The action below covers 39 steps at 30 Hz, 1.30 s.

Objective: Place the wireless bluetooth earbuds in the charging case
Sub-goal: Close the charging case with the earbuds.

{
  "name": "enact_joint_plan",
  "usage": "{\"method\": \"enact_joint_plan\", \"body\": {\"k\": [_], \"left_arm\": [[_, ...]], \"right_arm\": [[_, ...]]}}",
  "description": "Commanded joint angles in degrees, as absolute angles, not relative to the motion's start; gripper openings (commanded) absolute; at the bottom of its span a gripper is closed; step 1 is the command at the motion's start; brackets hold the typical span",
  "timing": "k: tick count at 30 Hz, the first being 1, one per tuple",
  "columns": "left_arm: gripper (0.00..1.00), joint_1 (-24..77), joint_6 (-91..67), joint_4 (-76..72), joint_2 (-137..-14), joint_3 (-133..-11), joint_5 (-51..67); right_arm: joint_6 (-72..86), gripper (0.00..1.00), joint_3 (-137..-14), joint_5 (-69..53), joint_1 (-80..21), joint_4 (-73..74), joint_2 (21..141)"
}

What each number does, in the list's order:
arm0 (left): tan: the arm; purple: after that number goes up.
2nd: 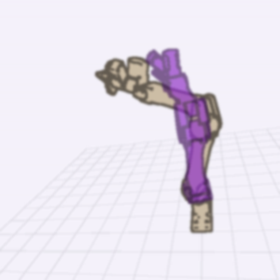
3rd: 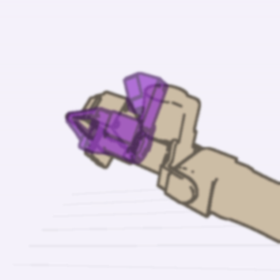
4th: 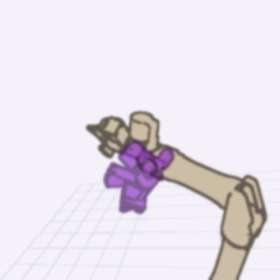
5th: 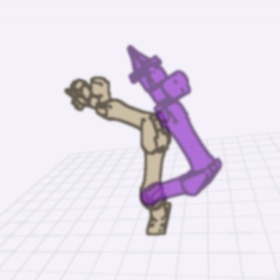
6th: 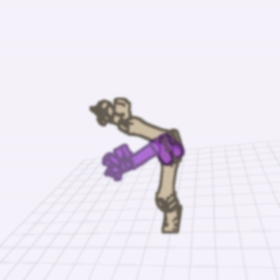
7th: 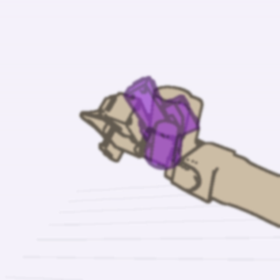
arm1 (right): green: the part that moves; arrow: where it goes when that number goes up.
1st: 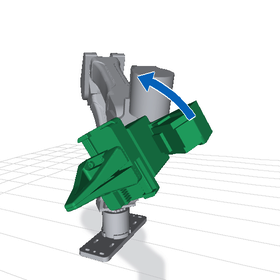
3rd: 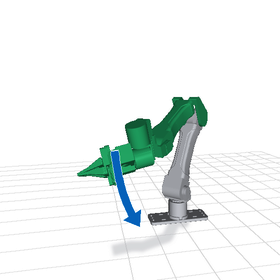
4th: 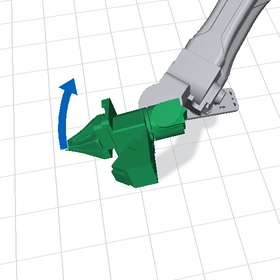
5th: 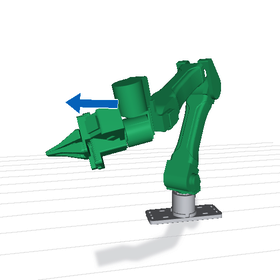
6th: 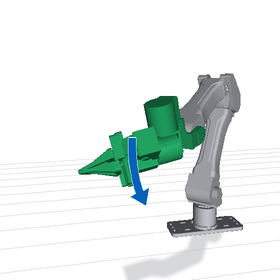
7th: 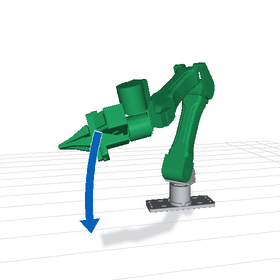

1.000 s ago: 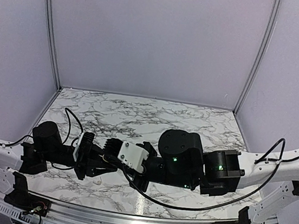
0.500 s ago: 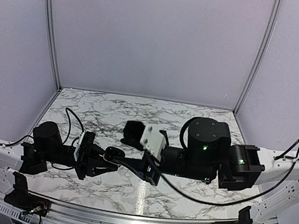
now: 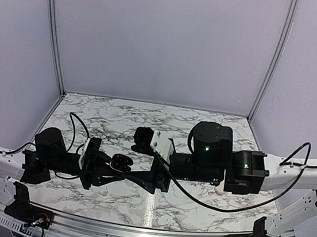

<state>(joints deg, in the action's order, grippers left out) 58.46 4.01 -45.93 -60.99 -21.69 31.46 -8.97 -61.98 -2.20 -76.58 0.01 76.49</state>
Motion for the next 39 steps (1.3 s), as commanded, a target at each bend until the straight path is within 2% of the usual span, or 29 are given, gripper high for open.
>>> {"method": "enact_joint_plan", "body": {"k": [1,7,15,24,26,29,30,31,36,39], "left_arm": [[0.00,58.4,3.4,-46.3,-61.6,-23.6,31.8],[0.00,58.4,3.0,-46.3,-61.1,-23.4,31.3],[0.00,57.3,0.4,-46.3,-62.2,-24.0,30.3],[0.00,55.5,-5.4,-46.3,-62.7,-24.7,27.5],[0.00,55.0,-7.1,-46.3,-62.7,-24.8,26.2],[0.00,53.8,-10.0,-46.2,-62.9,-24.8,24.9],[0.00,53.3,-10.9,-46.2,-62.8,-24.8,24.3],[0.00,52.8,-12.2,-46.0,-62.8,-24.9,23.6],[0.01,49.7,-17.8,-41.9,-63.7,-26.5,20.0],[0.00,48.3,-20.1,-34.6,-65.7,-30.2,15.8]], "right_arm": [[-8.3,0.74,-63.9,-7.0,-76.3,-0.6,79.2],[-8.2,0.72,-64.8,-8.8,-76.2,-0.2,81.0],[-9.4,0.60,-64.8,-12.7,-76.3,-0.2,79.8],[-9.5,0.57,-63.0,-10.9,-76.2,1.3,77.5],[-9.4,0.64,-62.0,-8.2,-76.2,0.6,76.0],[-8.7,0.83,-59.8,-4.3,-75.8,-2.7,74.1],[-8.3,0.93,-58.8,-3.5,-75.6,-3.6,73.5],[-7.7,0.98,-58.1,-3.1,-75.1,-4.5,72.9],[-2.9,0.98,-53.8,-0.6,-70.2,-9.1,69.2],[0.3,0.98,-51.0,7.6,-67.9,-11.8,66.9]]}}
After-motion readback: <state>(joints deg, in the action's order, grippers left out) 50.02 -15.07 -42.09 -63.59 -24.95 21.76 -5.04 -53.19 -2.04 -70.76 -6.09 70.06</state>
